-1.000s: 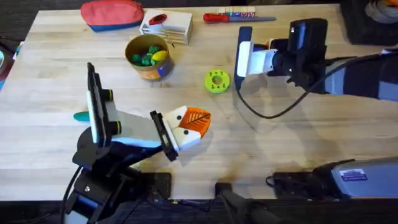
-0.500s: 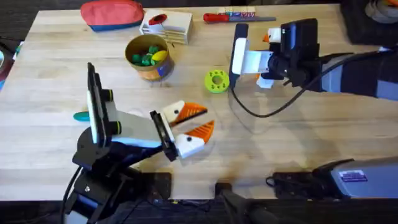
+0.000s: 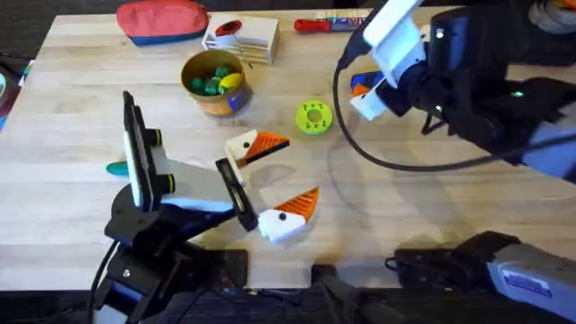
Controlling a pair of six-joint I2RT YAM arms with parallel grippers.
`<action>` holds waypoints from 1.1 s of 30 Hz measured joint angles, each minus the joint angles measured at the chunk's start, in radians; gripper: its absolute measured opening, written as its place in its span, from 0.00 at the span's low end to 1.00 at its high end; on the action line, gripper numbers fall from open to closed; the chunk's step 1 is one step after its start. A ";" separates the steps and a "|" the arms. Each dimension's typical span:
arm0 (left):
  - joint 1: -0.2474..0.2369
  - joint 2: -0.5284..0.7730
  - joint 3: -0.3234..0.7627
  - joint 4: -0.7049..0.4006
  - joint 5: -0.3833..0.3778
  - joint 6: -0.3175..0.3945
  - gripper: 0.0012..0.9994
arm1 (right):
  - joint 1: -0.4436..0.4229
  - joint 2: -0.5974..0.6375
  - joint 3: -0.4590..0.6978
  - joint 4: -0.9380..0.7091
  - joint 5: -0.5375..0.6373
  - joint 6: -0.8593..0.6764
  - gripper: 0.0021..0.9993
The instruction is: Pick up the gripper from the table and insert it into the empty holder that is missing its gripper. Then pick up a screw, insert it into the mounting hole, and use the screwdriver to tighten it. Finally, clean up the table by picking up the vegetable and placing it into the bucket.
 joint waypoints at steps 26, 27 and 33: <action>0.000 0.559 0.853 -0.876 -0.674 -0.138 0.99 | 0.300 -0.218 0.000 -0.044 0.000 0.317 0.99; 0.000 0.605 0.862 -0.876 -0.671 -0.138 0.99 | 0.300 -0.219 0.000 -0.044 -0.001 0.317 0.99; 0.000 0.772 0.864 -0.894 -0.670 -0.138 0.99 | 0.299 -0.219 0.000 -0.044 -0.001 0.317 0.99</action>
